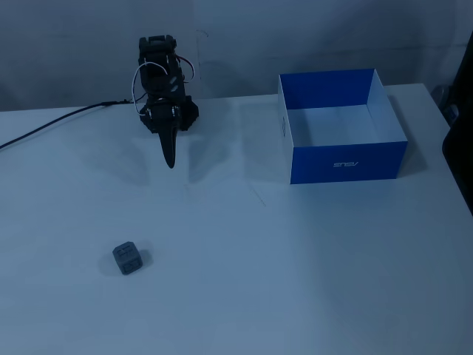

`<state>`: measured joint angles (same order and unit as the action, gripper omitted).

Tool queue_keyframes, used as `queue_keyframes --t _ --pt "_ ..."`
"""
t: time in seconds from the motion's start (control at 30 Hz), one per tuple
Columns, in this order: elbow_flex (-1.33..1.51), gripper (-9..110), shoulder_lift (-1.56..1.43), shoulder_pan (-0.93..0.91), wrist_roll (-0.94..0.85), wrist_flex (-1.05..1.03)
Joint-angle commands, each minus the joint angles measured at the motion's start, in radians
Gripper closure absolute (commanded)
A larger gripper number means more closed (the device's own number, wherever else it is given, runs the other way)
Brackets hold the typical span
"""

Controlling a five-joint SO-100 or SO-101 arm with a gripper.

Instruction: Grasp the gray block and put it in the box.

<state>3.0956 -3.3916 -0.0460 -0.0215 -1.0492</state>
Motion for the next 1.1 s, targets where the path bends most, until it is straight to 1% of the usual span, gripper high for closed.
queue_keyframes --t 0.0,0.07,1.07 --pt "0.063 100 -0.003 -0.008 0.012 0.023" --pt "0.063 101 -0.003 -0.008 0.012 0.023" --pt "0.063 101 -0.003 0.025 0.026 0.023"
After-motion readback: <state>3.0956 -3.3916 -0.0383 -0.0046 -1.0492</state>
